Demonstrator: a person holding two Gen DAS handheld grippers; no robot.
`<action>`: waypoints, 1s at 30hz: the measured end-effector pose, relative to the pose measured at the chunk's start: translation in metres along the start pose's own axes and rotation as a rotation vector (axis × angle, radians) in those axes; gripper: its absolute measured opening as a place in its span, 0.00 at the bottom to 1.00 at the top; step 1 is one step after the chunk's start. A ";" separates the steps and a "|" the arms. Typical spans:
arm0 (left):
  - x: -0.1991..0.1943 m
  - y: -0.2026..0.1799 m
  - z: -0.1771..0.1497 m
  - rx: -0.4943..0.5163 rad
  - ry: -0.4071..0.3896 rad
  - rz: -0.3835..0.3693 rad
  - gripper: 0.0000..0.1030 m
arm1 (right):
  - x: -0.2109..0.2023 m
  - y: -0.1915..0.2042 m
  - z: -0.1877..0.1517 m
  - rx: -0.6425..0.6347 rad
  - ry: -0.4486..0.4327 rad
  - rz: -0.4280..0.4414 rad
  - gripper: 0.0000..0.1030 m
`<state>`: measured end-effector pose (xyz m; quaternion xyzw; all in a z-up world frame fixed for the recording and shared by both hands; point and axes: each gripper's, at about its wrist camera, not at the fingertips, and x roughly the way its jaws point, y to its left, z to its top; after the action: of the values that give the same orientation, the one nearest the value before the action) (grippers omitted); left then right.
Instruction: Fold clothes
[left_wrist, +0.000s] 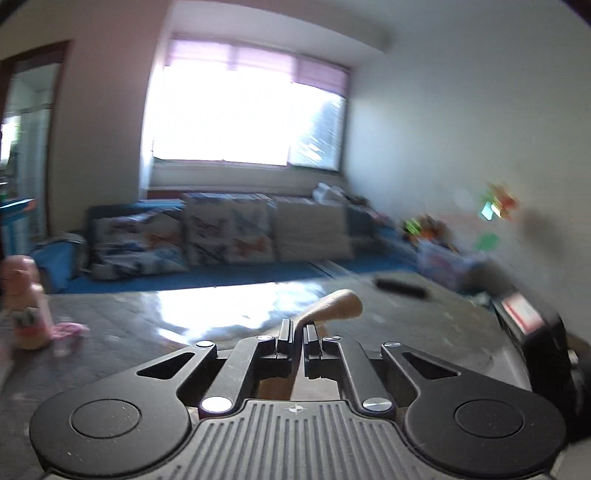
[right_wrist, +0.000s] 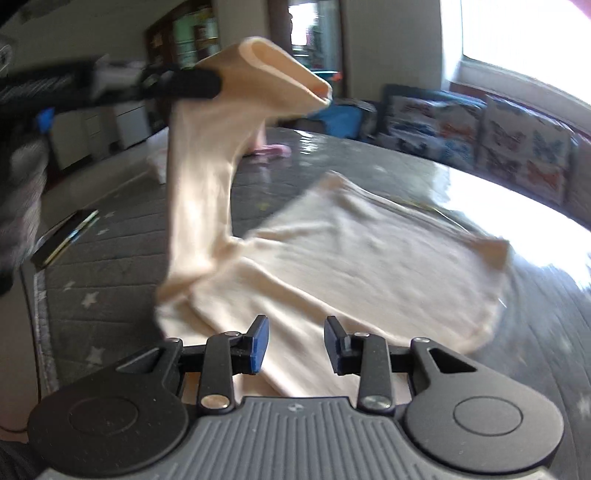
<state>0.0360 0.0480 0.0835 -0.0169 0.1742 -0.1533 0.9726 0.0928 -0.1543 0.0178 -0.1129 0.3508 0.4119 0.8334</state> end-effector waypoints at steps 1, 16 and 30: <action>0.004 -0.006 -0.005 0.010 0.021 -0.027 0.15 | -0.003 -0.007 -0.005 0.024 0.004 -0.009 0.32; -0.007 0.050 -0.082 0.030 0.286 0.151 0.33 | -0.045 -0.044 -0.046 0.186 0.034 0.020 0.37; -0.001 0.034 -0.104 0.097 0.337 0.139 0.32 | -0.009 -0.063 -0.025 0.349 0.038 0.043 0.19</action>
<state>0.0091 0.0824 -0.0169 0.0680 0.3278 -0.0947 0.9375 0.1253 -0.2115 -0.0009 0.0331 0.4350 0.3602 0.8246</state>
